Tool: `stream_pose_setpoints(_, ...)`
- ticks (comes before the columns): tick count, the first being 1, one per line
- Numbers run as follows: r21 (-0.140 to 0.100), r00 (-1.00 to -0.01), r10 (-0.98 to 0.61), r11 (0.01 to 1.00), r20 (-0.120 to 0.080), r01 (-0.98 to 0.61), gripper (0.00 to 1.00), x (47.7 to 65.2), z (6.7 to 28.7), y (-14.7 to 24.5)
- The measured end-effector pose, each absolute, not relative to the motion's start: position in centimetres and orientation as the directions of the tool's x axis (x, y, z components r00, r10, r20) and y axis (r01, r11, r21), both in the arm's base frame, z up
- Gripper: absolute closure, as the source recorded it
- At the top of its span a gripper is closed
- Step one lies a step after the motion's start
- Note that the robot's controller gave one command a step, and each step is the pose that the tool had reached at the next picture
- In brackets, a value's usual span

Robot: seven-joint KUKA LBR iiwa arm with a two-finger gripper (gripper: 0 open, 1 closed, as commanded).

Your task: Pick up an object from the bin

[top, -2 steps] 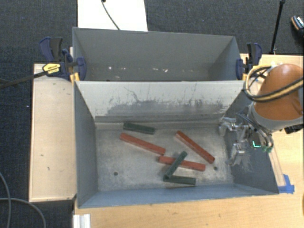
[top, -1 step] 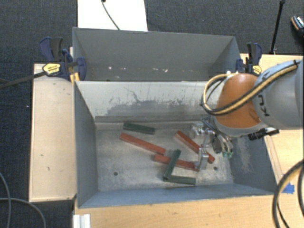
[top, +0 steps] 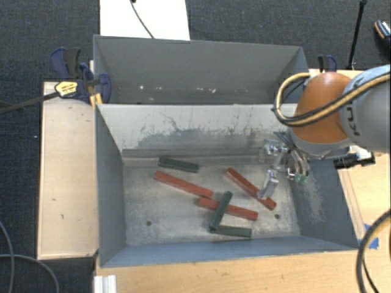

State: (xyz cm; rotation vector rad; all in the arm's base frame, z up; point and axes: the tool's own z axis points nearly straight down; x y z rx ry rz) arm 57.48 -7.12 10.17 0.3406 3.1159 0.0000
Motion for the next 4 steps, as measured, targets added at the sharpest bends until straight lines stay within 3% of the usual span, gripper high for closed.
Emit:
stream_pose_setpoints(1,0.002,-0.914,0.405,0.914,-0.006,0.405,0.00,58.4,11.1,-4.8)
stream_pose_setpoints(2,0.001,-0.822,0.570,0.822,0.002,0.570,0.00,57.2,6.9,-0.5)
stream_pose_setpoints(3,-0.002,-0.797,0.604,0.797,0.001,0.604,0.00,56.0,7.0,-3.7)
stream_pose_setpoints(4,-0.001,-0.801,0.599,0.801,0.000,0.599,1.00,56.1,7.1,-3.5)
